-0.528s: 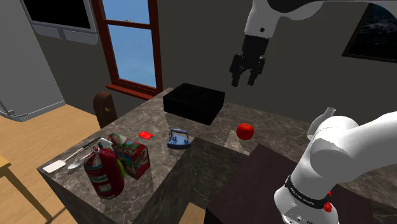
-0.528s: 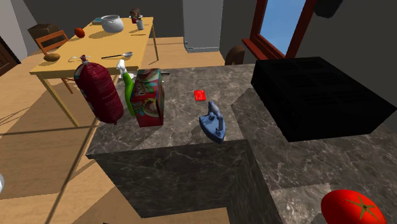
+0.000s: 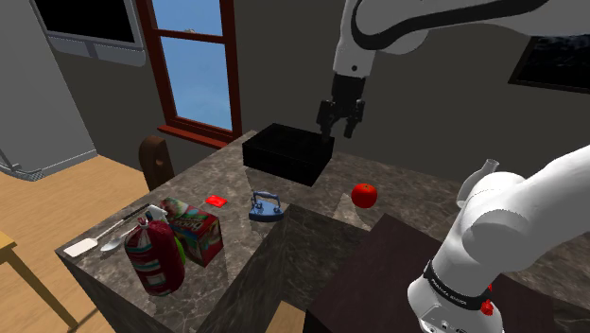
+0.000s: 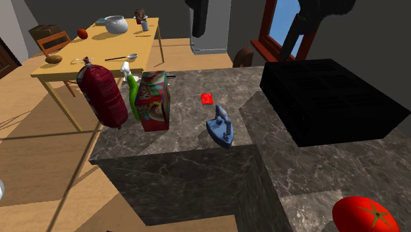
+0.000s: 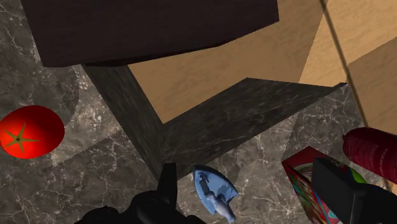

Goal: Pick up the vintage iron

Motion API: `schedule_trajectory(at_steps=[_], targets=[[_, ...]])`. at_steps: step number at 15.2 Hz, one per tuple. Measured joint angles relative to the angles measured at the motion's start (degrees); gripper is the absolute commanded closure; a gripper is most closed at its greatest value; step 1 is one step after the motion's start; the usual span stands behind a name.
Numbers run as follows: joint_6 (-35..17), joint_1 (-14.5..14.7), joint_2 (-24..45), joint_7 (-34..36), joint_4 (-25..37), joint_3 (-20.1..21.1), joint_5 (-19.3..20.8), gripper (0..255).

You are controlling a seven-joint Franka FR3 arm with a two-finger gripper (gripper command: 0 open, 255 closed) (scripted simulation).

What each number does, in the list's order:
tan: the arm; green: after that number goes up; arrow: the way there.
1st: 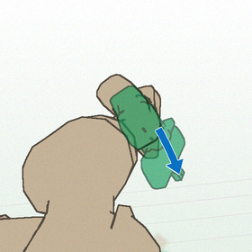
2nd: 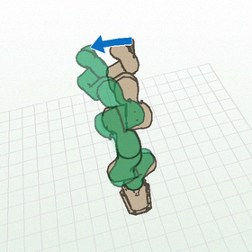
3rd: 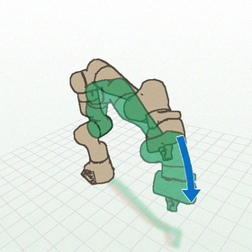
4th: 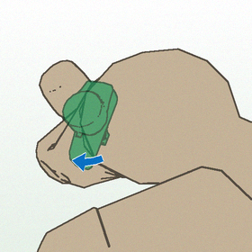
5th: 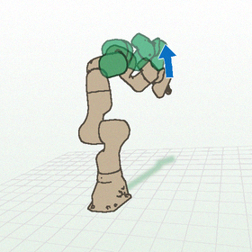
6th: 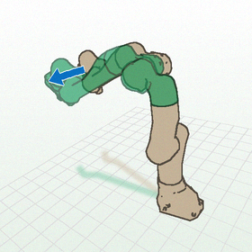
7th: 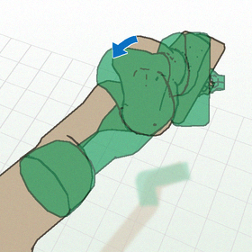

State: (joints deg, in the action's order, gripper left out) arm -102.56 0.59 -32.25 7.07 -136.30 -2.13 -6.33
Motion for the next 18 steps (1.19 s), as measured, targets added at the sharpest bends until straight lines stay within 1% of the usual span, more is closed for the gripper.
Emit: schedule_trajectory(at_steps=[7,12,15,18], targets=[[-8.4,1.1,15.3,-2.5,4.9,0.6,1.0,0],[-13.8,1.5,27.4,-4.2,10.3,1.0,1.9,0],[-15.9,1.9,33.9,-4.8,14.0,1.4,2.6,0],[-16.7,2.2,40.7,-5.2,19.1,1.6,3.4,0]])
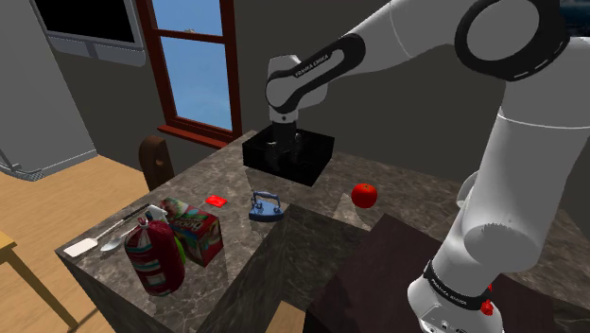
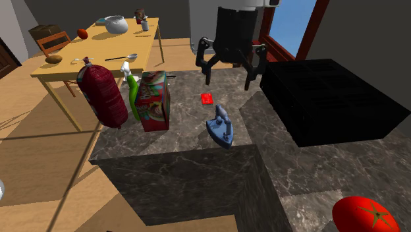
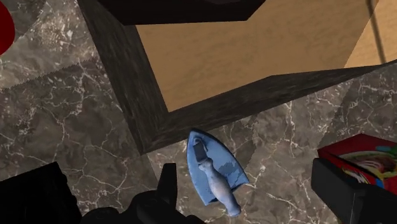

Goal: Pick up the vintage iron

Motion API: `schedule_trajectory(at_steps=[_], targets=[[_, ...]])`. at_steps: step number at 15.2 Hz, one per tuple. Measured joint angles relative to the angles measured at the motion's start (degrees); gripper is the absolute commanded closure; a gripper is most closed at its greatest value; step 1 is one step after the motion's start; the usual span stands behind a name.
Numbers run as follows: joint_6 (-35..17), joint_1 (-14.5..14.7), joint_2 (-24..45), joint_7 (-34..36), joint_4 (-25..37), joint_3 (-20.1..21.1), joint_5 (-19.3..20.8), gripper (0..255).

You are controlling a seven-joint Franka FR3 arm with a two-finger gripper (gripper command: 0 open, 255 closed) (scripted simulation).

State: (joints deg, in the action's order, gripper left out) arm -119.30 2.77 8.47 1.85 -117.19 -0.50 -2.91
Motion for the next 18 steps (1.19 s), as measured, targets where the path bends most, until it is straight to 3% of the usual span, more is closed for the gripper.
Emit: schedule_trajectory(at_steps=[7,14,18], targets=[[-1.6,1.0,16.4,-0.7,13.0,0.4,2.2,0],[1.1,2.3,34.0,-1.5,31.5,0.5,4.4,0],[1.2,2.6,38.5,-1.7,35.8,0.4,4.8,0]])
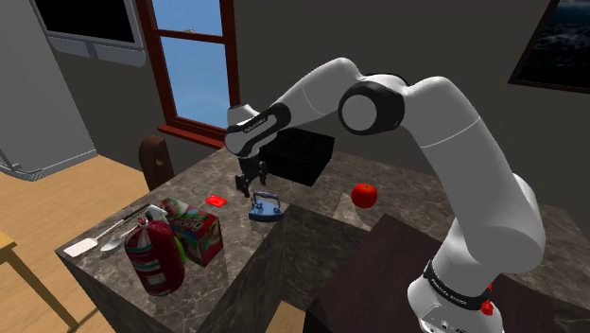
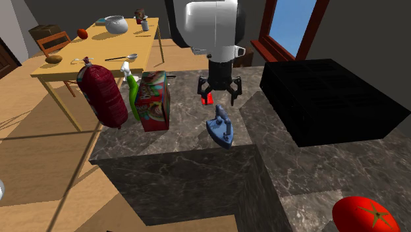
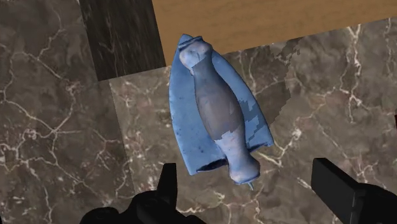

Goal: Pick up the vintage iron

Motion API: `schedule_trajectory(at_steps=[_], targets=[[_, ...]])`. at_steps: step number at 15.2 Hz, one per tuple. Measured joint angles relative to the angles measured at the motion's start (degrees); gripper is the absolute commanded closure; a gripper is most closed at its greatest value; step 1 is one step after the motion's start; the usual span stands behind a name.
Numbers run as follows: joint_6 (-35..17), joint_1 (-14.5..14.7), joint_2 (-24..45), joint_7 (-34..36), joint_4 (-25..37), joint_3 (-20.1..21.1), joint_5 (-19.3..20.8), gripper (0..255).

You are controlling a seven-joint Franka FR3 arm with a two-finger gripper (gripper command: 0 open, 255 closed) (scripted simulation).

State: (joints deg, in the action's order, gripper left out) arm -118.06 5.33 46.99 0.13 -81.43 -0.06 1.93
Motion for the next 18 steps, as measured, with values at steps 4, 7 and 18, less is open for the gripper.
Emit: schedule_trajectory(at_steps=[4,7,18], targets=[[-1.8,0.1,2.3,0.1,0.5,0.0,0.1,0],[-2.2,0.1,3.0,0.1,0.8,0.0,0.1,255],[-1.9,0.1,2.3,0.1,0.3,0.0,0.1,255]])
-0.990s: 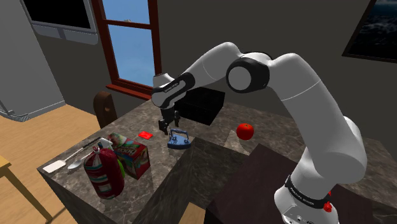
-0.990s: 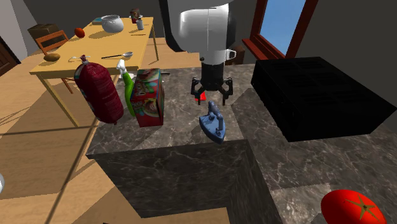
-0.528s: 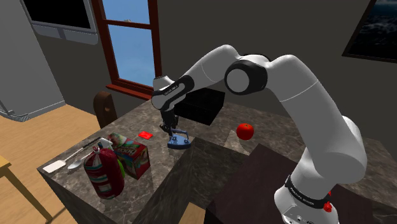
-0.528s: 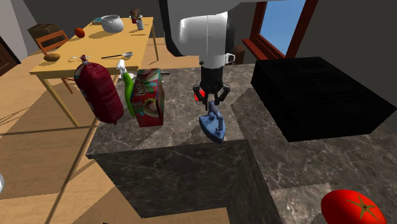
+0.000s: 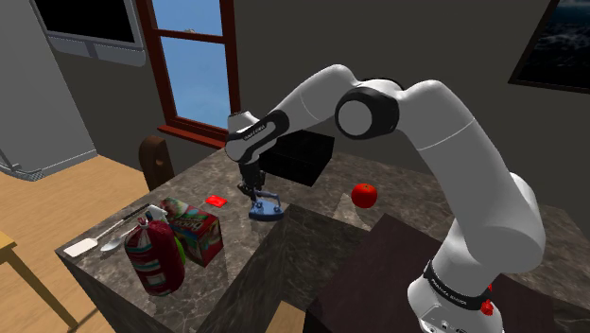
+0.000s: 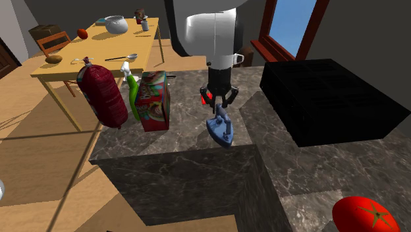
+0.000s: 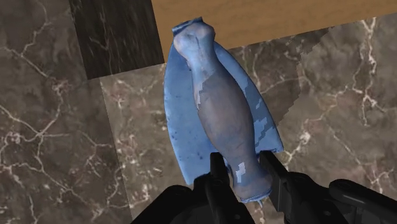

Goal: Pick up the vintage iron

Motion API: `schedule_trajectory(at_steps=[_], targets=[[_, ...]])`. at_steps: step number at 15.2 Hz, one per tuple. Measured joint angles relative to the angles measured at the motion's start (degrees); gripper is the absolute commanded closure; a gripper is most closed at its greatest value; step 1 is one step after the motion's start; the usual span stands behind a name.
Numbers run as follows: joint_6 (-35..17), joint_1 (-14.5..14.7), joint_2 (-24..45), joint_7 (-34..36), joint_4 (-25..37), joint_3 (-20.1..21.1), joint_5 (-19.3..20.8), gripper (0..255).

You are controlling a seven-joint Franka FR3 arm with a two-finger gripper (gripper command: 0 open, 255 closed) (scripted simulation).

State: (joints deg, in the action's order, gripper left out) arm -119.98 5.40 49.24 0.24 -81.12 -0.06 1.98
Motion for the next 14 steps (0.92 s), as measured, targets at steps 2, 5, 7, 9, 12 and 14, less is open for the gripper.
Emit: schedule_trajectory(at_steps=[2,5,7,9,12,14], targets=[[0.8,0.1,-0.9,0.0,-0.1,0.0,0.0,255],[2.4,0.1,-2.1,0.0,0.3,0.0,0.0,255],[3.1,0.0,-3.2,-0.1,-0.1,0.0,0.0,255],[4.2,0.0,-4.0,-0.2,0.2,0.0,-0.1,255],[5.6,0.0,-5.5,-0.2,0.1,0.0,-0.1,255],[6.3,0.0,-6.3,-0.2,0.1,0.0,-0.1,255]])
